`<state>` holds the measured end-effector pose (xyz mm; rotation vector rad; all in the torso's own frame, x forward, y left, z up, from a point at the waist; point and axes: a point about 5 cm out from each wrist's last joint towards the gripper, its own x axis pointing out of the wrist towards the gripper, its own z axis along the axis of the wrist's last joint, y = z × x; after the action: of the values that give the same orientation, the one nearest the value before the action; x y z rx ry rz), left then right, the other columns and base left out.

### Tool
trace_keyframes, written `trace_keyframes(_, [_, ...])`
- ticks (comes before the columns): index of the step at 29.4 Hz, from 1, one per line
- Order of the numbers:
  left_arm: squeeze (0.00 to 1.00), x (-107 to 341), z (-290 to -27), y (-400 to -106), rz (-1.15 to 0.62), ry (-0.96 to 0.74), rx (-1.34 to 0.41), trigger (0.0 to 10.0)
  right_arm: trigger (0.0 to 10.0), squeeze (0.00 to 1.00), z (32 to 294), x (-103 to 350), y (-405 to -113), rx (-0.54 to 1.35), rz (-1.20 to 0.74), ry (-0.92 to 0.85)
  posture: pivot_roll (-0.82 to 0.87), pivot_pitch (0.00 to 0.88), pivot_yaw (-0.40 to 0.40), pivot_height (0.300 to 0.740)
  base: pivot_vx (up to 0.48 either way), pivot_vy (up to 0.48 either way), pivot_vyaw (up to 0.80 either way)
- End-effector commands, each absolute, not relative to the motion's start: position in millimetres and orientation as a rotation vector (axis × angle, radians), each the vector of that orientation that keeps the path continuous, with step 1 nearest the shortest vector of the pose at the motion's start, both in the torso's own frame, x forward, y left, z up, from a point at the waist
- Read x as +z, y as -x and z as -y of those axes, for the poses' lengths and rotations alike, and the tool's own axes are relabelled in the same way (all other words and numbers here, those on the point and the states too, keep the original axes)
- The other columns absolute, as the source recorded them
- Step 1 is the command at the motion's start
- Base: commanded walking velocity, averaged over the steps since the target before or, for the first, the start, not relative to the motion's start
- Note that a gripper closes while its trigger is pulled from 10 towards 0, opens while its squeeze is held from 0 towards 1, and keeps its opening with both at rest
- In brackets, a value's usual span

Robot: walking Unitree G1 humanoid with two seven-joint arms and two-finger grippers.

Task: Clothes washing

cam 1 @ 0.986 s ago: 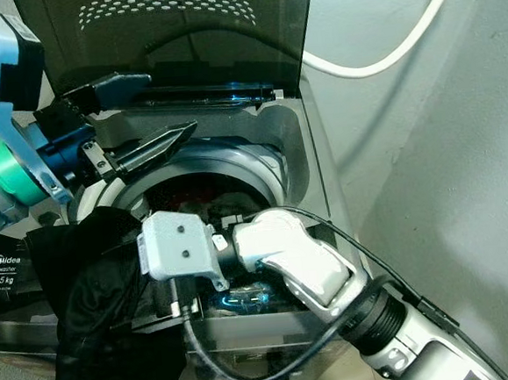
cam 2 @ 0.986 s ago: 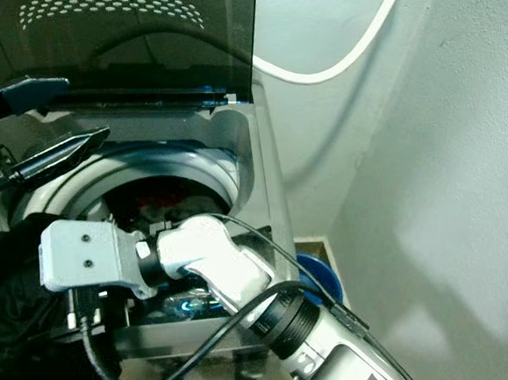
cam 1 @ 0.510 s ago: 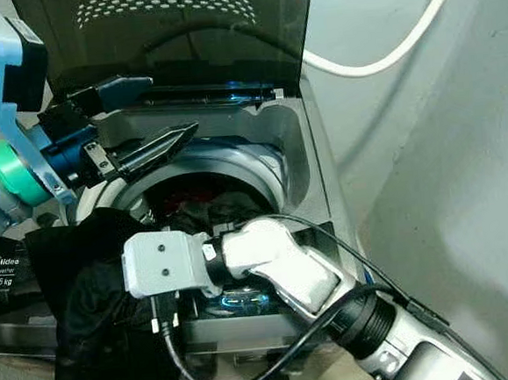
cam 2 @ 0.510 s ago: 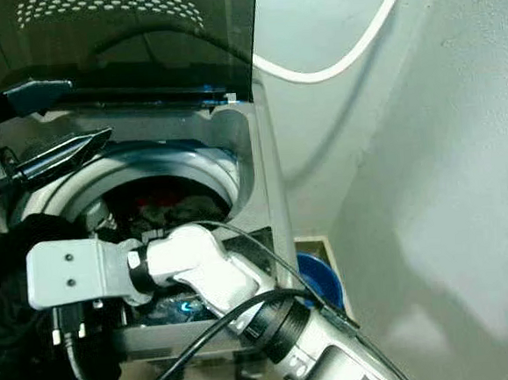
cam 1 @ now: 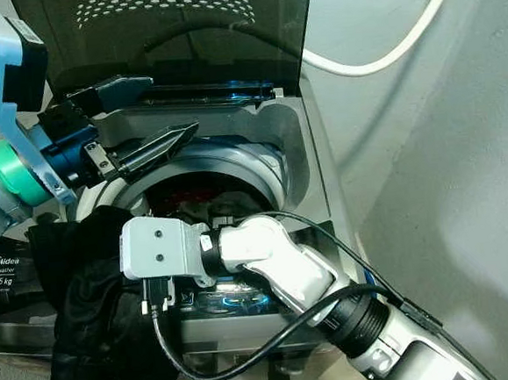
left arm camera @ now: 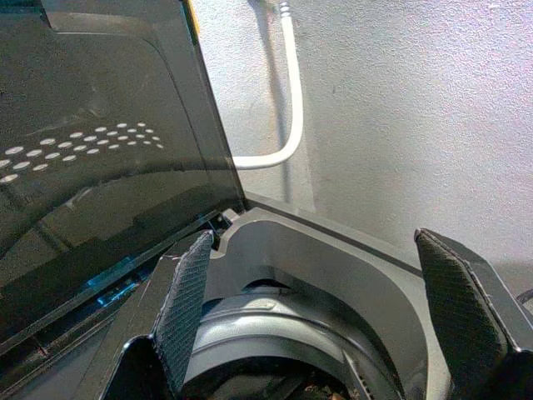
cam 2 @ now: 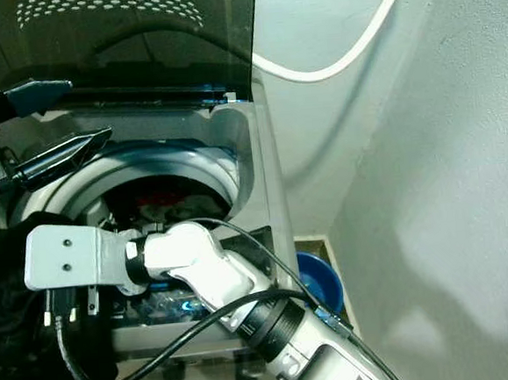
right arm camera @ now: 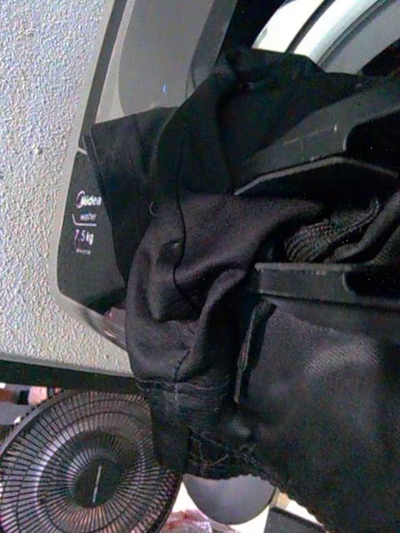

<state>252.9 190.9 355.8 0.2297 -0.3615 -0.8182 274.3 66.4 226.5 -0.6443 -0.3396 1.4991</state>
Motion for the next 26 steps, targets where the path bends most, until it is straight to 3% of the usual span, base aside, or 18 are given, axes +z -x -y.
trace_keyframes(1, [0.00, 354, -188, -251, 0.357, -0.232, -0.836, 10.0, 0.0, 0.00, -66, 227, -278, 1.467, 0.339, 0.639, 0.11, 0.122, 0.037, 0.740, 0.000, 0.000, 0.00])
trace_keyframes(13, [0.00, 354, -188, -252, 0.358, -0.231, -0.829, 10.0, 0.0, 0.00, -38, 256, -326, 1.127, 0.385, 0.618, 0.11, 0.123, 0.039, 0.740, 0.000, 0.000, 0.00])
trace_keyframes(16, [0.00, 354, -188, -252, 0.359, -0.230, -0.827, 10.0, 0.0, 0.00, -13, 270, -355, 0.882, 0.393, 0.672, 0.10, 0.118, 0.038, 0.740, 0.000, 0.000, 0.00])
trace_keyframes(18, [0.00, 354, -188, -252, 0.360, -0.230, -0.827, 10.0, 0.0, 0.00, -7, 273, -361, 0.828, 0.395, 0.691, 0.10, 0.118, 0.038, 0.740, 0.000, 0.000, 0.00])
trace_keyframes(19, [0.00, 354, -188, -252, 0.360, -0.230, -0.826, 10.0, 2.4, 0.00, 4, 278, -371, 0.732, 0.387, 0.709, 0.10, 0.118, 0.038, 0.740, 0.000, 0.000, 0.00])
trace_keyframes(21, [0.00, 354, -188, -252, 0.360, -0.230, -0.826, 10.0, 2.4, 0.00, 4, 278, -371, 0.732, 0.387, 0.709, 0.10, 0.118, 0.038, 0.740, 0.000, 0.000, 0.00])
trace_keyframes(22, [0.00, 354, -188, -252, 0.361, -0.230, -0.826, 10.0, 10.0, 0.00, 17, 282, -381, 0.635, 0.378, 0.723, 0.10, 0.118, 0.038, 0.740, 0.000, 0.000, 0.00])
trace_keyframes(24, [0.00, 354, -188, -252, 0.361, -0.230, -0.827, 10.0, 10.0, 0.00, 37, 285, -392, 0.533, 0.355, 0.758, 0.11, 0.112, 0.037, 0.740, 0.000, 0.000, 0.00])
trace_keyframes(26, [0.00, 354, -188, -252, 0.361, -0.230, -0.827, 10.0, 10.0, 0.00, 40, 285, -394, 0.522, 0.350, 0.766, 0.11, 0.112, 0.037, 0.740, 0.000, 0.000, 0.00])
